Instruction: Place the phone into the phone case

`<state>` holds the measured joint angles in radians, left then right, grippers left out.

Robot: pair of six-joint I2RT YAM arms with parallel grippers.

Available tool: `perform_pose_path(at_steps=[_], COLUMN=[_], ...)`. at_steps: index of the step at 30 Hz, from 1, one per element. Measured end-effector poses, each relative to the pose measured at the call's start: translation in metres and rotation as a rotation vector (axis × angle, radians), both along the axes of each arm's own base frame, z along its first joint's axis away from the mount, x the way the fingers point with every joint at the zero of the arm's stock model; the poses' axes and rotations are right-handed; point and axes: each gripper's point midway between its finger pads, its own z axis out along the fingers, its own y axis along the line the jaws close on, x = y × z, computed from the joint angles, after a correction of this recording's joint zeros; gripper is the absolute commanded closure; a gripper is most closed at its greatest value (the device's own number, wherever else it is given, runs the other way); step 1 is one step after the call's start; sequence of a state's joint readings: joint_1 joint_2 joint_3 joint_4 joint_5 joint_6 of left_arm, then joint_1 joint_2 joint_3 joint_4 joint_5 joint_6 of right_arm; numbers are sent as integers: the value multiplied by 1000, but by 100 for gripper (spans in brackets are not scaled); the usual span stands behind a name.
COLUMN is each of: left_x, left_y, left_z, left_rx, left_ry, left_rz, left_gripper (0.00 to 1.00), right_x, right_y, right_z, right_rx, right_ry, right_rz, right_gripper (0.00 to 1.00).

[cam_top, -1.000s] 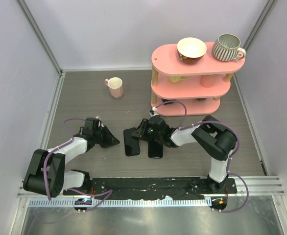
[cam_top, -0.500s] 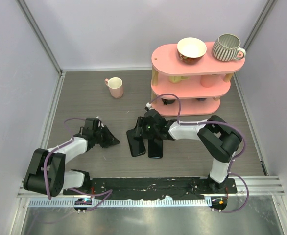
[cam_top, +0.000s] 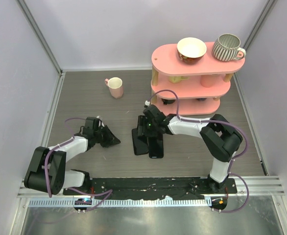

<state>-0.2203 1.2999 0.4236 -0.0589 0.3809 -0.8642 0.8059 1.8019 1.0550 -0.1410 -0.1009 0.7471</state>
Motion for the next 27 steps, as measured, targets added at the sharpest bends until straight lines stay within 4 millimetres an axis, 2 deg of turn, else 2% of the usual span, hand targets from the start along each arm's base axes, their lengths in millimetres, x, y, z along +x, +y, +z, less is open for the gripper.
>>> perform_pose_path(at_steps=[1, 2, 4, 6, 16, 22, 23, 25, 26, 27], left_x=[0, 0, 0, 1, 3, 4, 4, 4, 4, 4], left_y=[0, 0, -1, -1, -2, -2, -3, -3, -3, -3], left_z=[0, 0, 0, 0, 0, 0, 0, 0, 0, 0], left_rx=[-1, -2, -3, -4, -6, -7, -7, -7, -7, -8], left_ry=[0, 0, 1, 2, -1, -3, -4, -5, -6, -7], left_rz=[-1, -2, -3, -4, -8, -9, -9, -10, -10, -11], left_gripper=[84, 84, 84, 84, 84, 84, 85, 84, 84, 84], right_x=[0, 0, 0, 2, 9, 13, 13, 12, 12, 12], right_y=[-1, -2, -2, 4, -19, -38, -40, -42, -43, -44], right_z=[0, 0, 0, 10, 12, 10, 10, 9, 9, 8], right_rx=[-7, -13, -13, -1, -122, -184, -190, -199, -203, -209], right_ry=[-2, -3, -1, -25, -73, -79, -78, -78, -80, -81], right_rz=[3, 4, 1, 19, 21, 18, 21, 25, 28, 30], right_gripper=[35, 9, 7, 7, 3, 23, 34, 51, 64, 71])
